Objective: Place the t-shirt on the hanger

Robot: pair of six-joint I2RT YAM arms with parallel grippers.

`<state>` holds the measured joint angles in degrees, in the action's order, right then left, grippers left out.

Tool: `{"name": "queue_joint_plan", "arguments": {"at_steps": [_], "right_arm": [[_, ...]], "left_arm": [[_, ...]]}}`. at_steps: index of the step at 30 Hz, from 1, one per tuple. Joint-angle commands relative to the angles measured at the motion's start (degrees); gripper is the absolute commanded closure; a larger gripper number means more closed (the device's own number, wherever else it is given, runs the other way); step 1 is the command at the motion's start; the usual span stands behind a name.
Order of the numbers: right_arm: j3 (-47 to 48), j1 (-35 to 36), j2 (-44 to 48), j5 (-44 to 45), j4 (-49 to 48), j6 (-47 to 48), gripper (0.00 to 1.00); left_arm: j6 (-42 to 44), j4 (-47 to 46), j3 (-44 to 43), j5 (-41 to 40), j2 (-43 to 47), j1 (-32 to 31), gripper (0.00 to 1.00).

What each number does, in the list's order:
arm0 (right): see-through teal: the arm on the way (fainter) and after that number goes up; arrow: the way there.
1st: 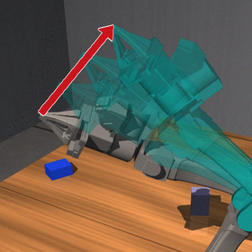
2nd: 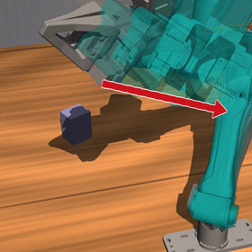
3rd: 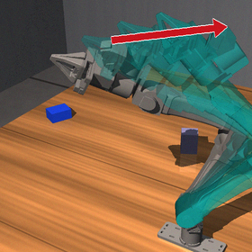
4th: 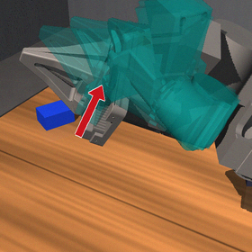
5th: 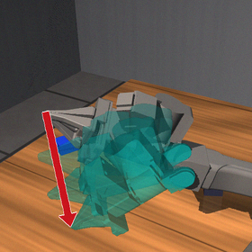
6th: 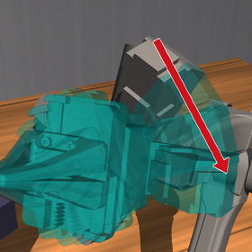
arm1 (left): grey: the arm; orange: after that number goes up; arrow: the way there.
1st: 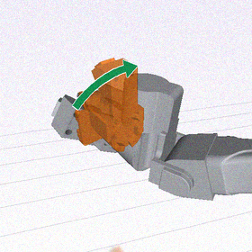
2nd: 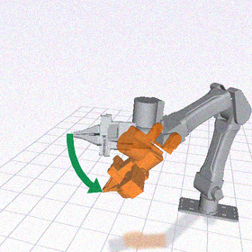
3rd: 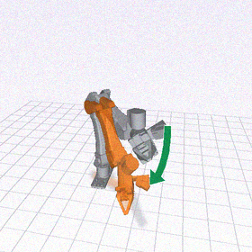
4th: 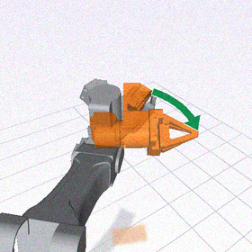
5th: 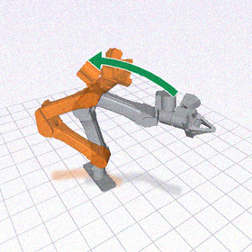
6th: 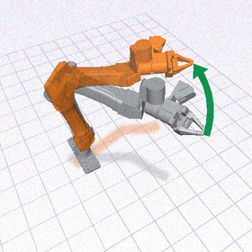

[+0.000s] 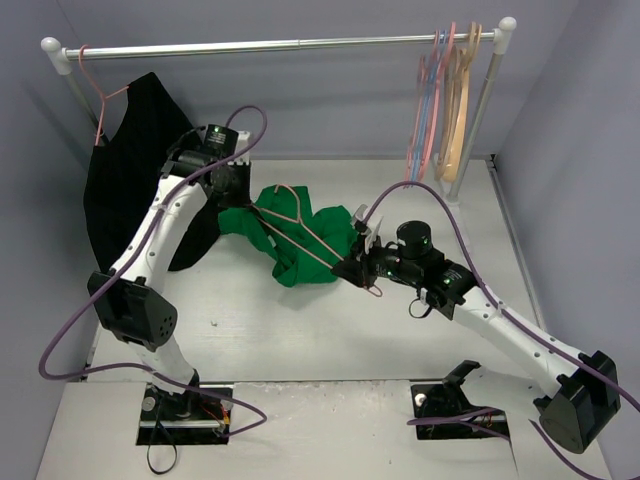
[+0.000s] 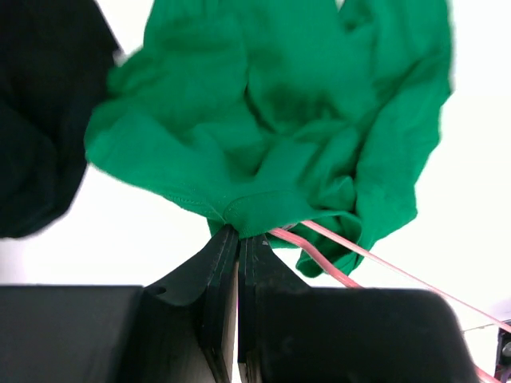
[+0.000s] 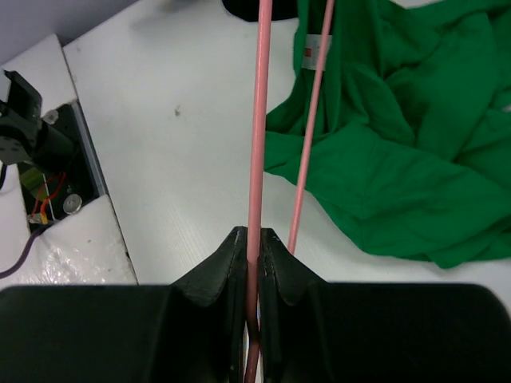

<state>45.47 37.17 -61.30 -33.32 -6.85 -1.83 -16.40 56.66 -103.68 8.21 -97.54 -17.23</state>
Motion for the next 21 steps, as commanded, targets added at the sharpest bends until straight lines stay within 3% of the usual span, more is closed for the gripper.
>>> {"name": "queue_joint_plan", "arguments": {"at_steps": [1,8,11,17,21], "right_arm": [[1.90,0.01,-0.05,-6.57,-10.54,-0.81,1.00],[0.67,0.10,-2.25,-12.91,-15.64,-3.80,1.00],[-0.47,0.01,-1.90,-12.82,-17.40,-4.33,1.00],[-1.61,0.01,-1.19,-7.48,-23.28,-5.38,1.00],[-2.75,-0.34,-1.37,-2.46,-26.45,-5.82,1.00]], "left_arm": [[2.34,2.31,-6.88,1.28,0.51,-0.34,1.00],[3.40,2.75,-15.93,-2.23,0.42,-0.34,0.97],[3.05,2.40,-16.29,0.74,-0.02,-0.34,0.97],[-0.11,2.05,-13.40,6.90,0.24,-2.01,0.97],[-2.84,-1.02,-10.50,5.42,3.31,-4.82,0.97]]}}
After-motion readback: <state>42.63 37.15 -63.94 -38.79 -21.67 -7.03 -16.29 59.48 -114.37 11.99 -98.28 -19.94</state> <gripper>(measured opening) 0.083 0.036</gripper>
